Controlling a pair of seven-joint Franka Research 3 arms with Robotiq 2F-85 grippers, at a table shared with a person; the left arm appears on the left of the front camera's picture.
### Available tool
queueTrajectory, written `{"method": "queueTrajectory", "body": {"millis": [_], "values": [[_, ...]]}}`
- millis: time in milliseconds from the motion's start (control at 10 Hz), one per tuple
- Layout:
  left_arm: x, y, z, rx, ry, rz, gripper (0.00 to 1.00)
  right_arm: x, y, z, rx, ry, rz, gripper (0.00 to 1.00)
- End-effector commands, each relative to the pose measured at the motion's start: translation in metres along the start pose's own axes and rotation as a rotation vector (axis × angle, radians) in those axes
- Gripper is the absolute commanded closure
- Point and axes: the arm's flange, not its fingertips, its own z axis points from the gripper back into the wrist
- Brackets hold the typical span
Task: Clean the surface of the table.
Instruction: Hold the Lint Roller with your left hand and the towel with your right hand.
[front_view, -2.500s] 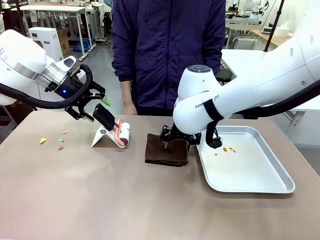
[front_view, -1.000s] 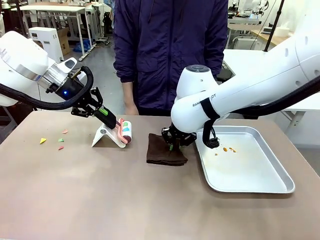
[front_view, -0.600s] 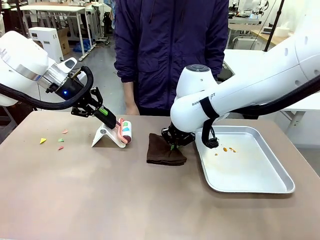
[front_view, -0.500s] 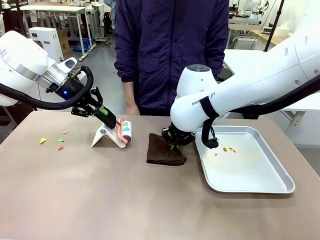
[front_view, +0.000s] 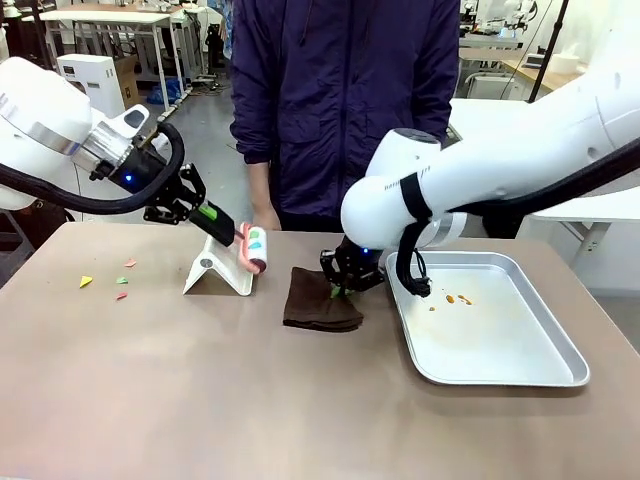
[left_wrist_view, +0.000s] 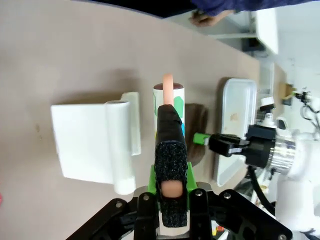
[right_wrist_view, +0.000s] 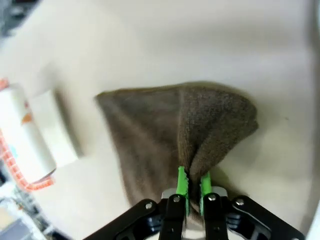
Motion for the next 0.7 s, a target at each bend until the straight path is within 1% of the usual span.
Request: {"method": "queueTrajectory", "body": {"millis": [0, 100, 300, 400, 500, 600], "values": [[-0.017, 0.012, 0.026, -0.2, -0.024, -0.055, 1.0, -0.004, -0.042, 0.039, 0.365, 0.124, 0.006, 1.0], [-0.025, 0.017, 0.043, -0.305, -0.004, -0.065, 1.0, -0.001, -0.056, 0.051, 0.501, 0.162, 0.0, 1.0], [-0.042, 0.027, 0.075, -0.461, 0.042, -0.052, 1.0, 0.0, -0.08, 0.068, 0.784, 0.267, -0.009, 1.0], [-0.053, 0.034, 0.092, -0.523, 0.097, -0.039, 1.0, -0.005, -0.091, 0.078, 0.876, 0.335, 0.017, 1.0], [-0.061, 0.04, 0.106, -0.536, 0.141, -0.06, 1.0, -0.012, -0.1, 0.088, 0.921, 0.368, 0.061, 1.0], [-0.073, 0.052, 0.121, -0.529, 0.153, -0.05, 1.0, -0.023, -0.114, 0.1, 0.942, 0.362, 0.103, 1.0]]}}
